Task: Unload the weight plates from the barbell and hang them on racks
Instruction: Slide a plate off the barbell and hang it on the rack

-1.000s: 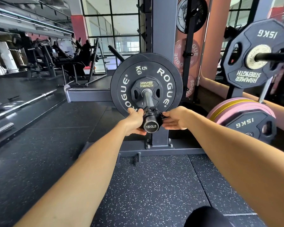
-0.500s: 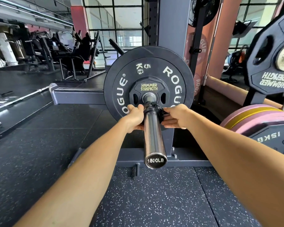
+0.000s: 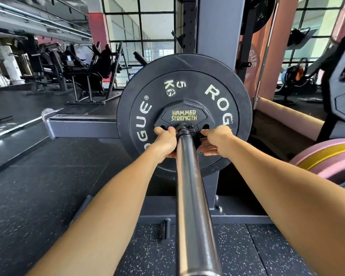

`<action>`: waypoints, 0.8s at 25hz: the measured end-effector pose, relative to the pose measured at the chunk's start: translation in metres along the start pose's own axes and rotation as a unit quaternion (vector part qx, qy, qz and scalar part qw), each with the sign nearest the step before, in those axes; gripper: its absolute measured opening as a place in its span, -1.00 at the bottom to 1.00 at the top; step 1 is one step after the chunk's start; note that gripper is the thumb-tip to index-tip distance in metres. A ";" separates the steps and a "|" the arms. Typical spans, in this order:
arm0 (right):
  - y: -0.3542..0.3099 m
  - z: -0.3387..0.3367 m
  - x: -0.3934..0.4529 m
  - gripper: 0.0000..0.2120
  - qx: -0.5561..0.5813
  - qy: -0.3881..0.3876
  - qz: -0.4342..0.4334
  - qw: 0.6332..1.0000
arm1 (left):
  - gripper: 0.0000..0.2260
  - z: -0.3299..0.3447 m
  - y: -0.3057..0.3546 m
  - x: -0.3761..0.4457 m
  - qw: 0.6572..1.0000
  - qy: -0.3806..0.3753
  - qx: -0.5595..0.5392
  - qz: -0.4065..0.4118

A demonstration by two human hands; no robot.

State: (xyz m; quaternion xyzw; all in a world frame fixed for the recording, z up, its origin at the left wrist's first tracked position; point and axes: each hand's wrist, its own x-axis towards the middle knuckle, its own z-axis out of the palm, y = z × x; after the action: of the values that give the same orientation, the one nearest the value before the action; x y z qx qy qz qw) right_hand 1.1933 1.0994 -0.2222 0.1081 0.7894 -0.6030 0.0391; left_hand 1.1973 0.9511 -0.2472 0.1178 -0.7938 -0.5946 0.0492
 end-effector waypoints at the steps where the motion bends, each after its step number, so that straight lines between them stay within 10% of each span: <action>1: 0.000 0.002 0.006 -0.73 0.003 0.004 -0.002 1.000 | -0.76 0.002 0.001 0.006 1.000 0.011 0.008 0.003; 9: -0.005 0.002 0.024 -0.71 -0.008 0.014 -0.008 1.000 | -0.77 0.004 0.003 0.020 1.000 0.011 0.004 -0.018; 20: -0.042 0.013 0.008 -0.63 -0.248 0.106 -0.262 0.927 | -0.84 0.005 0.005 0.021 0.997 -0.012 -0.068 -0.025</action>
State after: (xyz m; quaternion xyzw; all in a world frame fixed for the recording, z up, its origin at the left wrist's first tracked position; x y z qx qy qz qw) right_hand 1.1758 1.0778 -0.1875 -0.0522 0.9136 -0.3614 -0.1787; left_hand 1.1750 0.9520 -0.2449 0.1264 -0.7488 -0.6498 0.0327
